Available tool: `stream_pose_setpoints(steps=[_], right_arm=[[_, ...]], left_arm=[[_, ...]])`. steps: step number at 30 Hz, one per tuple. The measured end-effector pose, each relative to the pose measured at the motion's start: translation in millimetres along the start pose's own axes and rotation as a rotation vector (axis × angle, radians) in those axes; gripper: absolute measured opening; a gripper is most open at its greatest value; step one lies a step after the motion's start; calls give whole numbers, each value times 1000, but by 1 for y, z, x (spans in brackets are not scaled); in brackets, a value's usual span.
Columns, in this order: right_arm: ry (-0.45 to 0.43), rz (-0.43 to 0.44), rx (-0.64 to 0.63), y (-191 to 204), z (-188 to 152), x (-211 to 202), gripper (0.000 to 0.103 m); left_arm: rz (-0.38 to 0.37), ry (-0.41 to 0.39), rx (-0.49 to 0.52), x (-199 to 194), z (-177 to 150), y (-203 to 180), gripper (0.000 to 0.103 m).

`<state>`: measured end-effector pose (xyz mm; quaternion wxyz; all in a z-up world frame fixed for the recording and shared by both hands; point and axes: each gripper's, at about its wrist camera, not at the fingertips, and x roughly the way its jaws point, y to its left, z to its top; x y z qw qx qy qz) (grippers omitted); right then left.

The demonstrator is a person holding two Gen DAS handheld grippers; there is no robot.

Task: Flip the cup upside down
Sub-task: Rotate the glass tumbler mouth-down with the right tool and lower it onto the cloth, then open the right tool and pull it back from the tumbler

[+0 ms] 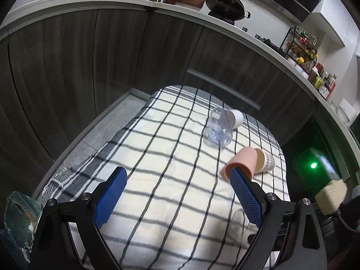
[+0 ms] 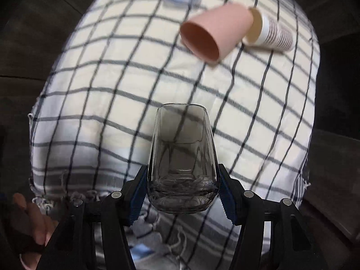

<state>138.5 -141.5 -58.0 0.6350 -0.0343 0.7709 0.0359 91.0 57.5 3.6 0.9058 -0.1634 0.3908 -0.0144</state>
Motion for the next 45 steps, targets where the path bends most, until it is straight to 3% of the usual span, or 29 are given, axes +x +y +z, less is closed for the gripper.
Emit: stream_pose_setpoints(steps=[9, 20, 26, 27, 30, 31, 39, 45], right_arm=[[200, 36, 8, -20, 36, 24, 59], [245, 36, 11, -27, 73, 38, 58], [251, 31, 9, -22, 73, 39, 58], [243, 26, 7, -22, 72, 38, 59], [196, -14, 15, -26, 74, 29, 86], [172, -21, 16, -26, 74, 25, 88], [-52, 2, 42, -19, 40, -11, 89], [-334, 42, 52, -9, -18, -20, 89]], left_arm=[[0, 11, 19, 25, 15, -12, 94], [22, 36, 58, 52, 24, -18, 94], [17, 45, 58, 55, 23, -17, 94], [18, 45, 62, 54, 23, -18, 94], [24, 33, 70, 50, 23, -20, 94], [26, 26, 72, 47, 23, -20, 94], [26, -31, 98, 20, 14, -19, 94], [53, -54, 186, 2, -17, -16, 94]])
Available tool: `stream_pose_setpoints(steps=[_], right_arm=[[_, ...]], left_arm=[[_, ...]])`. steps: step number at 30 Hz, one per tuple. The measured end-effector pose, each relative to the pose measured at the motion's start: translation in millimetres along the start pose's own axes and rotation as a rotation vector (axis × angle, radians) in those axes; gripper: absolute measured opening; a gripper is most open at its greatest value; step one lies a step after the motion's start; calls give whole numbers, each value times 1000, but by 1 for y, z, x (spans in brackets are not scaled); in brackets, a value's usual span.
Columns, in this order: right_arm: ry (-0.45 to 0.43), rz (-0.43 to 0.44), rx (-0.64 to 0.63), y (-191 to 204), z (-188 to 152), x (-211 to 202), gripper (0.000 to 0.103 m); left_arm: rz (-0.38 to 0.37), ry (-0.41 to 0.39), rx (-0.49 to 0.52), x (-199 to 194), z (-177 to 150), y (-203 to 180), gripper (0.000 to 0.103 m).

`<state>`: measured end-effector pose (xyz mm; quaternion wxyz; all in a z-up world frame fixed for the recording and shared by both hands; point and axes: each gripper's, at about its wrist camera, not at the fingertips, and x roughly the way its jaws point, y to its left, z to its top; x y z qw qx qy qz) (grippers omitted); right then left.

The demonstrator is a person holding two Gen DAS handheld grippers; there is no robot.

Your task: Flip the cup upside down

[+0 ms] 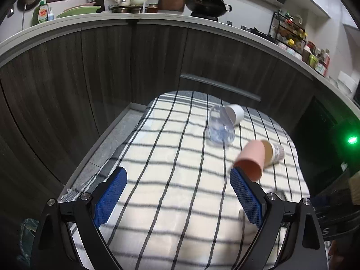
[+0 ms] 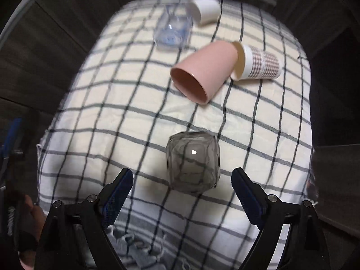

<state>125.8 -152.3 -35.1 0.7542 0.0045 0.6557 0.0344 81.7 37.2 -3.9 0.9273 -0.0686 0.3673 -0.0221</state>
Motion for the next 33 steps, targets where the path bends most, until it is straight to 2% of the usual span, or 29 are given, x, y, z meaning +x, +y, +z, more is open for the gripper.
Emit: stream_pose_setpoints(steps=[6, 9, 13, 16, 22, 29, 33], right_arm=[[-340, -34, -16, 6, -47, -26, 89], [-523, -64, -10, 9, -72, -36, 95], [-710, -100, 27, 9, -98, -43, 97], [-816, -131, 52, 10, -113, -47, 101], [-925, -168, 88, 1, -128, -53, 102], [-929, -138, 152, -13, -141, -52, 102], [-939, -151, 160, -15, -146, -54, 102]], left_arm=[[6, -77, 42, -14, -27, -2, 94], [3, -121, 40, -19, -34, 1, 94], [-4, -165, 56, -26, -40, 0, 95], [-3, -197, 83, -33, -45, -4, 95], [-12, -256, 116, -39, -51, -12, 99], [-3, -285, 124, -45, -54, -14, 101], [0, -291, 146, -49, -58, -18, 101]])
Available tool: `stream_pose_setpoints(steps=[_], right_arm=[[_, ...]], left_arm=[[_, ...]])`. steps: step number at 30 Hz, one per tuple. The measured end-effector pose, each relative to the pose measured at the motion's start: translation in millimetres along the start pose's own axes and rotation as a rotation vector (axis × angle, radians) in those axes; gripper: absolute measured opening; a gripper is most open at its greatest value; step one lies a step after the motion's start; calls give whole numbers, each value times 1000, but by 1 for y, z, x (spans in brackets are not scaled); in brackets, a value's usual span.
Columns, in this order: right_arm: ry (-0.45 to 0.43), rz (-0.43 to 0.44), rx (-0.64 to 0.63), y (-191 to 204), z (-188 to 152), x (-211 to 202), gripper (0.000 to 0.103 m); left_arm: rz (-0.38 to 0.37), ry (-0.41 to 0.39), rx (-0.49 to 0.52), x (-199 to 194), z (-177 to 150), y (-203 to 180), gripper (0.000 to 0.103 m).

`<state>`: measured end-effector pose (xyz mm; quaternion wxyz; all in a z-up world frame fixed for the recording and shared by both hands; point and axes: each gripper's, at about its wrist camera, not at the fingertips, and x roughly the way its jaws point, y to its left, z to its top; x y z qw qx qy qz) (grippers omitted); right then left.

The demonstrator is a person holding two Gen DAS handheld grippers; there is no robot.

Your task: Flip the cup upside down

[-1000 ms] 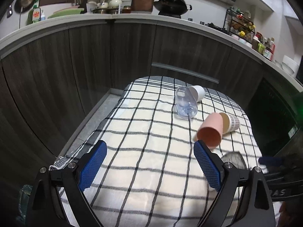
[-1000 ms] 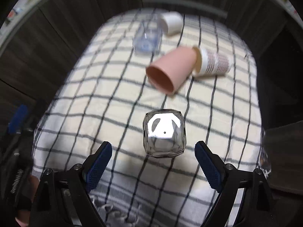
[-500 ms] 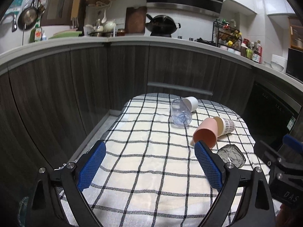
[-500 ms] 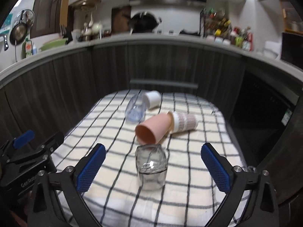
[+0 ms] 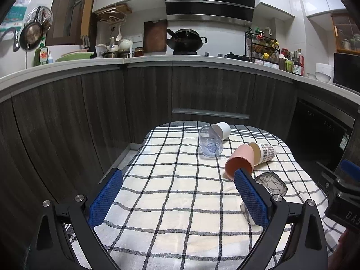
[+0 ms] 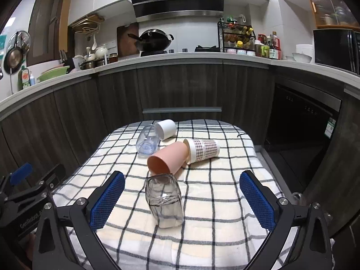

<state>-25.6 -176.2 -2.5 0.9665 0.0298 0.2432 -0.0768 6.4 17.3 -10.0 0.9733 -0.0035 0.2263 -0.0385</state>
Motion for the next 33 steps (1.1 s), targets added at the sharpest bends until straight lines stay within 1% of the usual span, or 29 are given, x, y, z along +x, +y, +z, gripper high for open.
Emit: stream_pose_setpoints(steps=[4, 15, 33], right_arm=[[-4, 3, 6, -3, -1, -5, 102], [-11, 11, 0, -3, -3, -10, 102], [-29, 19, -15, 3, 0, -14, 102]], left_arm=[[-4, -2, 6, -5, -1, -2, 103], [-8, 31, 3, 0, -4, -2, 103], [-6, 42, -5, 1, -5, -1, 103]])
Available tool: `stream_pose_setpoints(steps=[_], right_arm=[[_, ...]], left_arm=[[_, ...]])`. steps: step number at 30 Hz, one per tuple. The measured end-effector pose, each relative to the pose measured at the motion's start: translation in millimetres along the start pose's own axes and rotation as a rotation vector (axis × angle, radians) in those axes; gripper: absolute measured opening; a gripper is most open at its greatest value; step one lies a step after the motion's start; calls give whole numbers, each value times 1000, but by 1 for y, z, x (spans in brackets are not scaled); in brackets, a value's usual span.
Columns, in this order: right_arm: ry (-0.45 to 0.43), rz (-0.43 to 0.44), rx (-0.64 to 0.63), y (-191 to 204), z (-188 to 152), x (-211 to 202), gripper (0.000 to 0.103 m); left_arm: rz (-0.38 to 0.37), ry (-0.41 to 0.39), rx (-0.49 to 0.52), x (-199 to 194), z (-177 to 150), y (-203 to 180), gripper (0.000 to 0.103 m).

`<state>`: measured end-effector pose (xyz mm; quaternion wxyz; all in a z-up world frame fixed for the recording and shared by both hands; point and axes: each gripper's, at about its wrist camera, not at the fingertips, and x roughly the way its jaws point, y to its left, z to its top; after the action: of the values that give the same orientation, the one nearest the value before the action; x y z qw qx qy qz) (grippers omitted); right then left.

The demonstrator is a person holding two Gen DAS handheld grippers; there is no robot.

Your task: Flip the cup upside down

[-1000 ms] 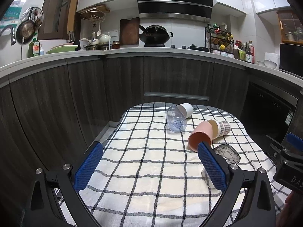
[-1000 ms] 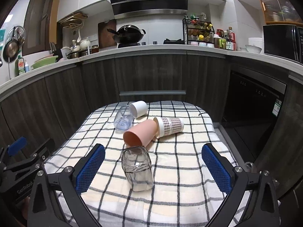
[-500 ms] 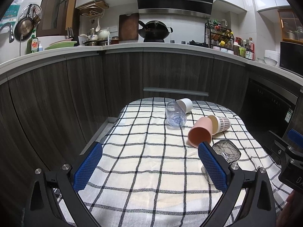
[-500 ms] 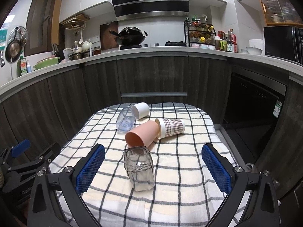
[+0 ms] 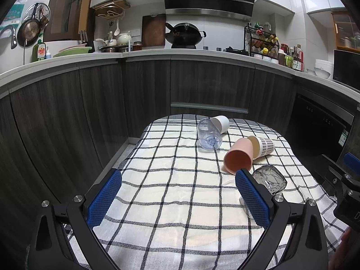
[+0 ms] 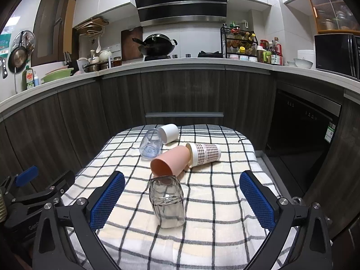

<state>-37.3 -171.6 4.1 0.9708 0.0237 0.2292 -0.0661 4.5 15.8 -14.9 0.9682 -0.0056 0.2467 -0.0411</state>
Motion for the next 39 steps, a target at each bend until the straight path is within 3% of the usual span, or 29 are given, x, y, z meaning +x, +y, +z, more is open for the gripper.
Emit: stream_pose_setpoints(steps=[39], right_arm=[[15, 4, 15, -2, 0, 2, 102]], left_arm=[[3, -16, 0, -6, 0, -5, 103]])
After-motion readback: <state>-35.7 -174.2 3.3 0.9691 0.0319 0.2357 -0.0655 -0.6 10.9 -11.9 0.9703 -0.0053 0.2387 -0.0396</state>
